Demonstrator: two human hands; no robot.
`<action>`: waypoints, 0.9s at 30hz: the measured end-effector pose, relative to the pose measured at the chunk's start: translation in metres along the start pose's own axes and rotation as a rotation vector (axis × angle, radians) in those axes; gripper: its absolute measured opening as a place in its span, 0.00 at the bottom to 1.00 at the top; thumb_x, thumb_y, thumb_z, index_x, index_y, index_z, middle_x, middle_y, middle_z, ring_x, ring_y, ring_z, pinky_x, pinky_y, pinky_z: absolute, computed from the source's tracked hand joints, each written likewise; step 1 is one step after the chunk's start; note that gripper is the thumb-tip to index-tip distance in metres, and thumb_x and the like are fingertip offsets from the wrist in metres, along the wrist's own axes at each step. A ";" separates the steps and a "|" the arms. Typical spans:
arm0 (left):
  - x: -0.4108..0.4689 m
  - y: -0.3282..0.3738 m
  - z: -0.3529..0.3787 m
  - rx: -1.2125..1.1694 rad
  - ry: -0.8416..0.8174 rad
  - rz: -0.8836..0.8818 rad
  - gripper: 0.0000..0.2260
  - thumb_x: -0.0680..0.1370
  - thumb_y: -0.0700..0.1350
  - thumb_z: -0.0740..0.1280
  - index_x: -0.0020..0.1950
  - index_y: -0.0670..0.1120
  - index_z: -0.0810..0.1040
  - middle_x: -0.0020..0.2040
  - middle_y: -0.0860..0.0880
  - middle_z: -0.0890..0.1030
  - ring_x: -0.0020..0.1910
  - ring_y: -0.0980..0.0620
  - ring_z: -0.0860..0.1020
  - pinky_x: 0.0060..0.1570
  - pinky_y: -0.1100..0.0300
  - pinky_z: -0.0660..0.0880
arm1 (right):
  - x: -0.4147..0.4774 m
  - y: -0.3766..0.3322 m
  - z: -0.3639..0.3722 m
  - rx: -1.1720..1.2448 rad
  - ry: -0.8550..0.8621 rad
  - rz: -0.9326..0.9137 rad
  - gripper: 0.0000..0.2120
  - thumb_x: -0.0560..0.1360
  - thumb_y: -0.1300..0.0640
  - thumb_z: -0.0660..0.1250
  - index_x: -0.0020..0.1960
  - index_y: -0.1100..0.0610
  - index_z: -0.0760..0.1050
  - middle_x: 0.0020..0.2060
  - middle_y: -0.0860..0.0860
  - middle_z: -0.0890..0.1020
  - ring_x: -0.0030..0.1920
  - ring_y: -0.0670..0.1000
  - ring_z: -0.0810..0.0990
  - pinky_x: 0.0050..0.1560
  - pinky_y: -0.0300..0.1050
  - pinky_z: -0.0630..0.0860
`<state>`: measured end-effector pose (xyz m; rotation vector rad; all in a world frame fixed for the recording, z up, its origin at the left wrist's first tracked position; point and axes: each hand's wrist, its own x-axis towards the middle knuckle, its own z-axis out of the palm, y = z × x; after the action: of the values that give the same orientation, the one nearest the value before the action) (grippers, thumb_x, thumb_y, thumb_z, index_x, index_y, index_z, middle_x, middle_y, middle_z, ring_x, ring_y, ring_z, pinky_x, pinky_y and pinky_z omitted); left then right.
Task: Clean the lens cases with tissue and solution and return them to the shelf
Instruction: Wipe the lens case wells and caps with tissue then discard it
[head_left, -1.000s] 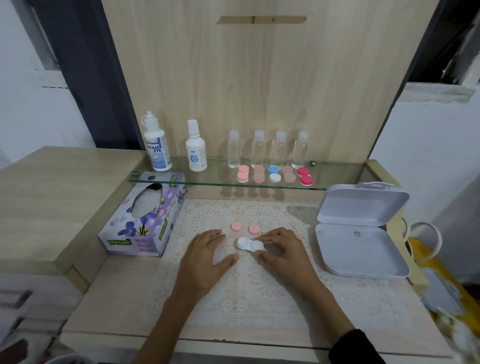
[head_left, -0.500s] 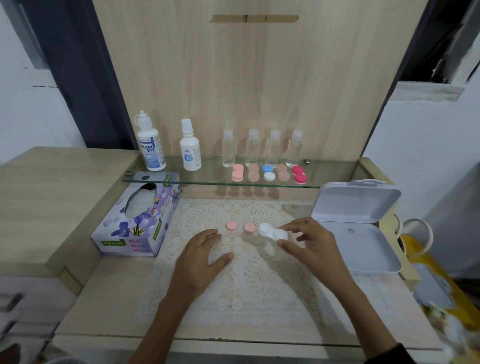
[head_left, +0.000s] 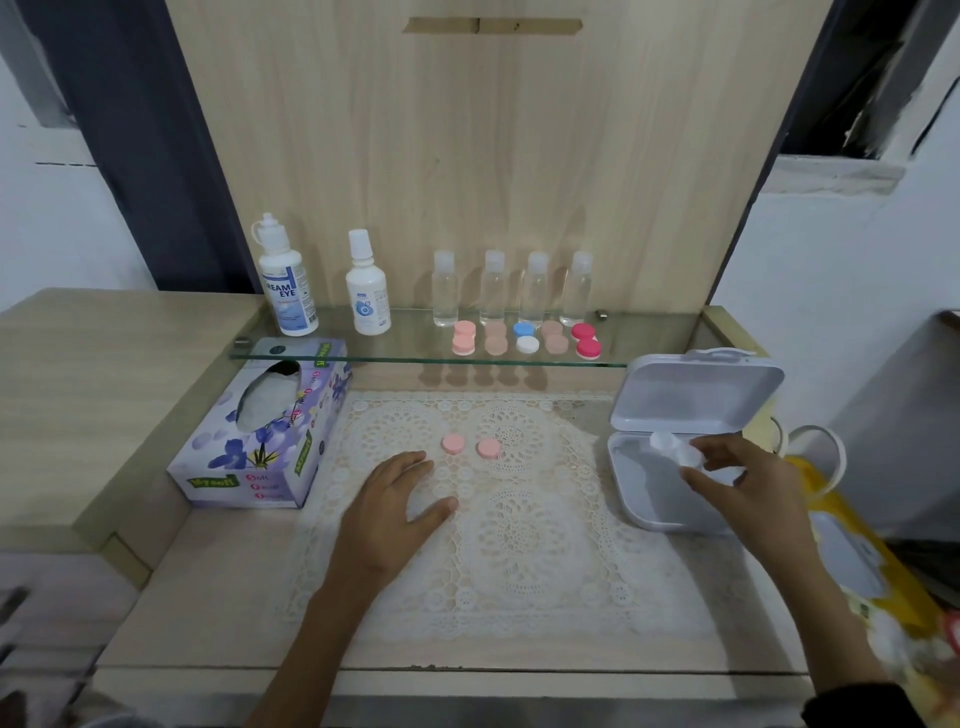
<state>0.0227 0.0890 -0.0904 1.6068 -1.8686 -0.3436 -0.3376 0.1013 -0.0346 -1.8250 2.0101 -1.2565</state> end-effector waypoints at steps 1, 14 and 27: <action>0.000 0.000 0.000 -0.001 -0.004 -0.003 0.34 0.71 0.70 0.62 0.68 0.49 0.73 0.69 0.59 0.69 0.68 0.64 0.62 0.65 0.66 0.60 | -0.001 0.000 0.001 -0.011 0.020 -0.035 0.13 0.67 0.64 0.76 0.50 0.56 0.81 0.38 0.47 0.80 0.41 0.50 0.79 0.40 0.41 0.71; 0.000 -0.001 0.001 0.003 0.011 0.013 0.28 0.73 0.63 0.66 0.68 0.49 0.73 0.70 0.58 0.68 0.70 0.61 0.62 0.65 0.65 0.61 | -0.006 0.013 0.012 -0.173 0.172 -0.328 0.16 0.66 0.74 0.73 0.51 0.62 0.79 0.44 0.59 0.82 0.39 0.51 0.74 0.40 0.44 0.70; 0.000 -0.003 0.002 0.004 -0.002 0.011 0.35 0.69 0.71 0.58 0.68 0.50 0.73 0.69 0.59 0.69 0.67 0.65 0.61 0.64 0.66 0.60 | -0.013 -0.046 0.037 0.323 0.074 -0.149 0.07 0.72 0.56 0.73 0.49 0.53 0.79 0.45 0.47 0.80 0.43 0.45 0.77 0.37 0.38 0.73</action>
<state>0.0239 0.0878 -0.0934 1.5984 -1.8801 -0.3364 -0.2768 0.0997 -0.0338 -1.8176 1.6100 -1.6035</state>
